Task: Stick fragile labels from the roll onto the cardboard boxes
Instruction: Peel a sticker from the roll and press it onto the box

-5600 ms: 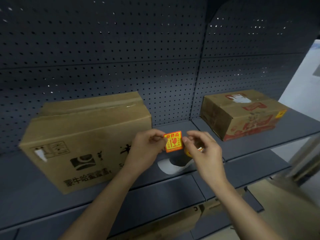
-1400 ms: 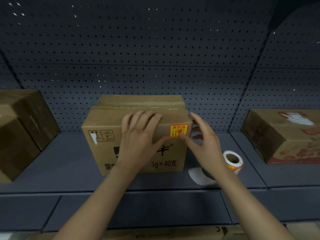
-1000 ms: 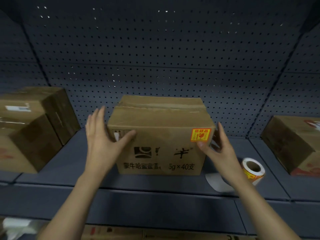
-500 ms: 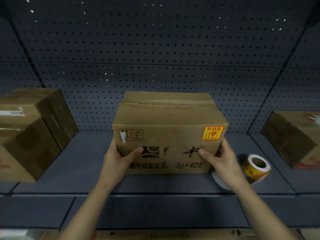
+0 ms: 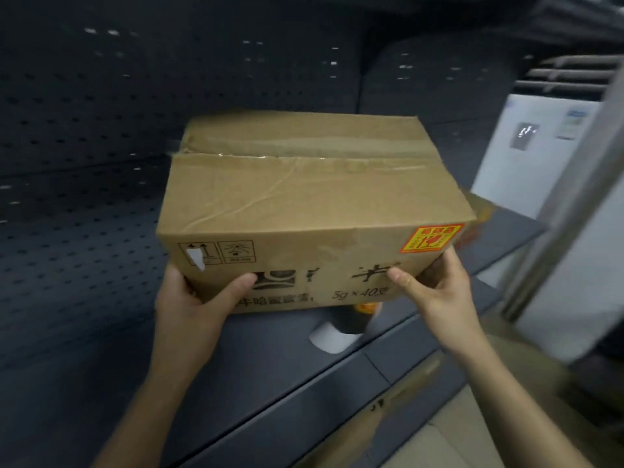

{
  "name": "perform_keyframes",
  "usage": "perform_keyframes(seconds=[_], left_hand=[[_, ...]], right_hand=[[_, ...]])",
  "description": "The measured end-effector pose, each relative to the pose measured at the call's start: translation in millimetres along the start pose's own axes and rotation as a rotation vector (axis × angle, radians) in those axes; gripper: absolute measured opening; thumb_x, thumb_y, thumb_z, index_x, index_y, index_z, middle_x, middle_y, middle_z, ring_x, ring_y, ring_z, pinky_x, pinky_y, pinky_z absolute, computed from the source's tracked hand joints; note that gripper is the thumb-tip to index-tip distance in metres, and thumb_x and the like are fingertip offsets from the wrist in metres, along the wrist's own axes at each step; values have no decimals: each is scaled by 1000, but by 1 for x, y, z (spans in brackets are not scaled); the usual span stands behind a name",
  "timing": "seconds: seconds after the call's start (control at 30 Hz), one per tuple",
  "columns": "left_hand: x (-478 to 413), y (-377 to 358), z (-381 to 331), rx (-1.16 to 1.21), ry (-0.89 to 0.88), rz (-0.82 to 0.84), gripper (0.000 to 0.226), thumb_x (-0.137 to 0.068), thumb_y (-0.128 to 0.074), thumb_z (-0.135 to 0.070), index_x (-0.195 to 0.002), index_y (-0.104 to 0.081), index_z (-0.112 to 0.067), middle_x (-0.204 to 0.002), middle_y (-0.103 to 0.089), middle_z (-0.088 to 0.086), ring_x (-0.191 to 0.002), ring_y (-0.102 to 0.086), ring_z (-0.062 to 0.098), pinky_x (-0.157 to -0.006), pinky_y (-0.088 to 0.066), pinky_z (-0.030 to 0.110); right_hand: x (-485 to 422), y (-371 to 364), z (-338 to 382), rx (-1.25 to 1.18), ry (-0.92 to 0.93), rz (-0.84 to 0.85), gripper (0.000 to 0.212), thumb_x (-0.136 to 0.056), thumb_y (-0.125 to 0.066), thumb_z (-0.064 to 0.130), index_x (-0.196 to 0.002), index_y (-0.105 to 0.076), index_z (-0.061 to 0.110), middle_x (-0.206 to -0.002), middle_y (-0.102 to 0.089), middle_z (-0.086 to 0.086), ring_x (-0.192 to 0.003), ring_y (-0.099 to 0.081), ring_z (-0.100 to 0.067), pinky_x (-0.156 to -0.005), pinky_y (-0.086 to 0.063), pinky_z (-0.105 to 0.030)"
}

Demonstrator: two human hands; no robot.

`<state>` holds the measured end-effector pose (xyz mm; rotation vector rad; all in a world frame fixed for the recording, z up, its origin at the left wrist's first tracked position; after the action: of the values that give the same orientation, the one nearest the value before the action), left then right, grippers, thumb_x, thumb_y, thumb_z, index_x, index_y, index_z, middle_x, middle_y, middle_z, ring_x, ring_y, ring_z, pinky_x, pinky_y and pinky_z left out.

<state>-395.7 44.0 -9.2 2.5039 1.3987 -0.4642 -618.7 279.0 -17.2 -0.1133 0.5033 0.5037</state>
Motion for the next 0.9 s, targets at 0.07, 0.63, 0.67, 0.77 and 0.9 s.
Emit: perform_keyframes(seconds=[0.07,0.63,0.67,0.77,0.9], left_hand=[[-4,-37,0,56,1,98,64,-57,-78,-39,-117,-57,-29,-109,-67,-20,-99,-64,-9,-80,-51,18],[65,-332,-29,215,-33,605,48,-63,-80,-37,-106,-61,-32,-109,-71,-12,-106,-66,6,-93,-54,38],[70,-347,-32,212,-38,612,49,-63,-80,-38,-108,-61,-31,-111,-70,-12,-108,-65,7,-95,-53,39],[80,-389,-40,205,-40,626,52,-63,-79,-41,-111,-62,-30,-113,-70,-11,-111,-64,9,-97,-53,43],[85,-432,-44,208,-17,615,53,-62,-79,-38,-111,-62,-27,-113,-71,-10,-111,-65,10,-98,-52,44]], right_hand=[[12,37,7,29,-1,-95,46,-79,-72,12,-121,-55,20,-115,-71,8,-111,-66,-13,-90,-54,-26],[99,299,35,304,-2,-512,43,-82,-68,16,-120,-53,27,-111,-70,17,-104,-67,-6,-77,-56,-21],[98,313,34,307,1,-516,44,-82,-68,15,-122,-53,25,-112,-69,17,-106,-66,-7,-80,-56,-21],[91,356,30,309,8,-518,48,-82,-69,14,-126,-52,21,-116,-69,15,-109,-66,-7,-86,-54,-20],[73,401,18,296,-3,-504,47,-82,-70,14,-126,-53,19,-117,-69,9,-110,-65,-10,-89,-55,-26]])
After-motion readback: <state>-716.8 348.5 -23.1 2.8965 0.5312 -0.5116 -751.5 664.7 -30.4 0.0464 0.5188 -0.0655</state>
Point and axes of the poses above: each hand's wrist, its own x-axis away from the middle knuckle, its own y-axis out of the back of the hand, z = x × y, the point moved 7 cm from there along -x, towards the middle knuckle
